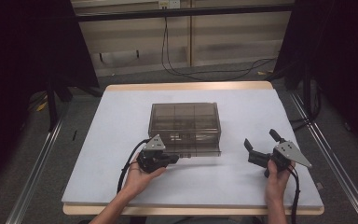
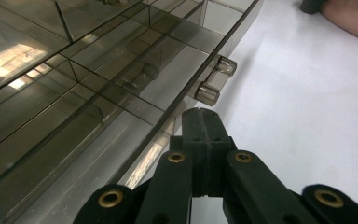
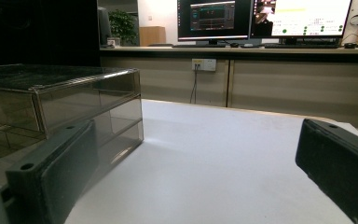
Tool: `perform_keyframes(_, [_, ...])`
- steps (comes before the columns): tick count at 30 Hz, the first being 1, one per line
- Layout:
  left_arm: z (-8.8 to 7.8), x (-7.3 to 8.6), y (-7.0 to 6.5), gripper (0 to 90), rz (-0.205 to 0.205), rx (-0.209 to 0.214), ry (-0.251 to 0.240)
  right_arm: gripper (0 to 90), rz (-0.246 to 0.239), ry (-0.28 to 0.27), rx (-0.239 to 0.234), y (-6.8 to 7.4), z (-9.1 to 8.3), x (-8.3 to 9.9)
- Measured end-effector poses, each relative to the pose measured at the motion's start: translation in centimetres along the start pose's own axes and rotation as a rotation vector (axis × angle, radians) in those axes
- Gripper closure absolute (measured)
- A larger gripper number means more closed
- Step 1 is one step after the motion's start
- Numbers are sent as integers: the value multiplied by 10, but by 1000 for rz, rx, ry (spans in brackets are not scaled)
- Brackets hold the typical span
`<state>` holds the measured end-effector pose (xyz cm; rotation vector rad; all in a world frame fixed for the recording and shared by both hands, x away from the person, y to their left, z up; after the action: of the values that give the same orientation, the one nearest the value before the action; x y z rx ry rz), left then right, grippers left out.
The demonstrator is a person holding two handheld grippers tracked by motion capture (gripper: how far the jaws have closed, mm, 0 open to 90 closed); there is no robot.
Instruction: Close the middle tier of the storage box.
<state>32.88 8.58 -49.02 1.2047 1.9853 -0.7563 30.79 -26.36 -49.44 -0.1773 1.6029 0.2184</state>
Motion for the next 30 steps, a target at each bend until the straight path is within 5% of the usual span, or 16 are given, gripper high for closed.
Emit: perform_keyframes(30, [0, -6, 12, 900, -20, -19, -1, 0, -1, 0, -2, 0, 0, 0])
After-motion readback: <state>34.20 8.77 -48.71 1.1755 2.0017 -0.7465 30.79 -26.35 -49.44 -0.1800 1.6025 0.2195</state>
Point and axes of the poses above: each handheld gripper's, and its own axes: z roughly forward along the jaws, x roughly out of its underside, y roughly to its left, the point moved 5 cm from there along z, roughly forward along the jaws
